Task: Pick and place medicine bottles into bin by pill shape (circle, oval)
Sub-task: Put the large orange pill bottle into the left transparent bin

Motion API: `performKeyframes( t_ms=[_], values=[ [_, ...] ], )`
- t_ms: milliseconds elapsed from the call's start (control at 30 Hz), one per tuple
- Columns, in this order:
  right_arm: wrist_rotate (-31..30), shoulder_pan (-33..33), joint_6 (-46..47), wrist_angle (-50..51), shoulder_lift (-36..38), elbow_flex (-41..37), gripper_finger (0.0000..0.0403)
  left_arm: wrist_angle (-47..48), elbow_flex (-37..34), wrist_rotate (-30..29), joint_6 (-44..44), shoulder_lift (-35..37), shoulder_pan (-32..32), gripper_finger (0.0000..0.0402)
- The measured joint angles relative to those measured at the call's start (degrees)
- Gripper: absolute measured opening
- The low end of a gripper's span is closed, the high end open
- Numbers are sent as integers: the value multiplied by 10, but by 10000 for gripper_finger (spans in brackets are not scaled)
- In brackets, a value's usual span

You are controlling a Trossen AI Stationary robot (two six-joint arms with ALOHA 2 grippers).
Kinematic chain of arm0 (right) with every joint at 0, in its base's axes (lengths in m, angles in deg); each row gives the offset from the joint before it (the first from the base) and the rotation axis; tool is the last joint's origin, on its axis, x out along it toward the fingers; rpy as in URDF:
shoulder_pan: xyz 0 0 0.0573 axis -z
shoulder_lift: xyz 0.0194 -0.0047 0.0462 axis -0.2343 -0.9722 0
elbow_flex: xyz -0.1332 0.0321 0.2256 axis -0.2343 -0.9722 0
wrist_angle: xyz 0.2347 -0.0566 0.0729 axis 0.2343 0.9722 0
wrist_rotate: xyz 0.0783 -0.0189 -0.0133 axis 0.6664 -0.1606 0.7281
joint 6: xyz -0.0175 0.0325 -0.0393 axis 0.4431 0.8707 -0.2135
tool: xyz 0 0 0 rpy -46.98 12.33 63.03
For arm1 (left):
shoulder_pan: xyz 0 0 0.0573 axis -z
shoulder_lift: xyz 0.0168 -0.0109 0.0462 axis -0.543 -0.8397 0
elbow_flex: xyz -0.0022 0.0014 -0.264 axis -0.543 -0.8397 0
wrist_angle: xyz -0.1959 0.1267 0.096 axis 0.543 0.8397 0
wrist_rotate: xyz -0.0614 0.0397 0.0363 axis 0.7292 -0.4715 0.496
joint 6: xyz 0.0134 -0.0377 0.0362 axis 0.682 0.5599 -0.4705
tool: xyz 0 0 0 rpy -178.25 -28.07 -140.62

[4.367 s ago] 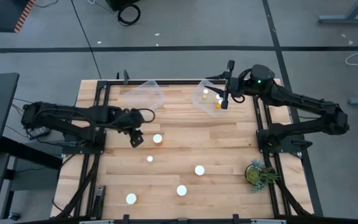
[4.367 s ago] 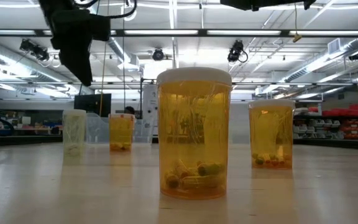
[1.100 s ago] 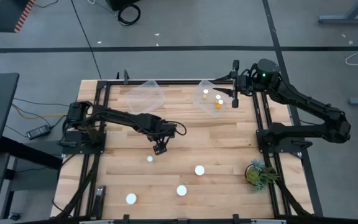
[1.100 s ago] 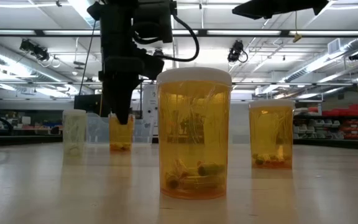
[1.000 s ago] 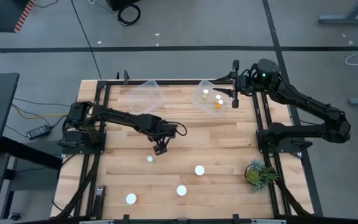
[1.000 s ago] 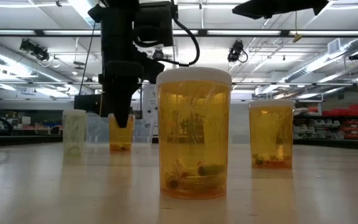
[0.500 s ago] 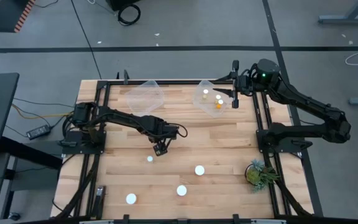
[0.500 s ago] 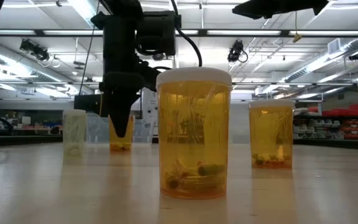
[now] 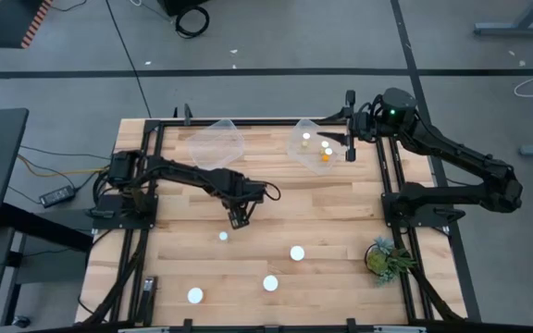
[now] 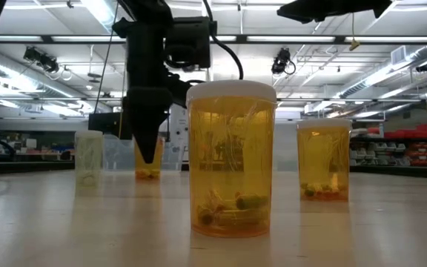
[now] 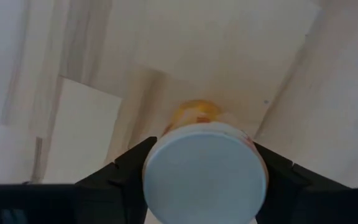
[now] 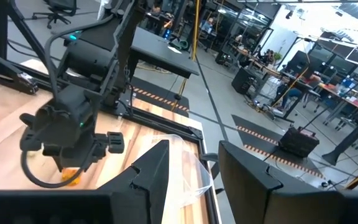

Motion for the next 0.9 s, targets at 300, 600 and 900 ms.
performKeyframes(
  t_ms=[300, 600, 900],
  values=[
    [0, 0, -2, 18, 0, 0, 147, 10, 30, 28, -21, 0, -32, 207],
    [0, 0, -2, 17, 0, 0, 147, 49, 92, 29, -67, 0, -70, 220],
    [7, 0, -2, 16, 0, 0, 147, 71, 117, 28, -115, 1, -119, 217]
  ],
)
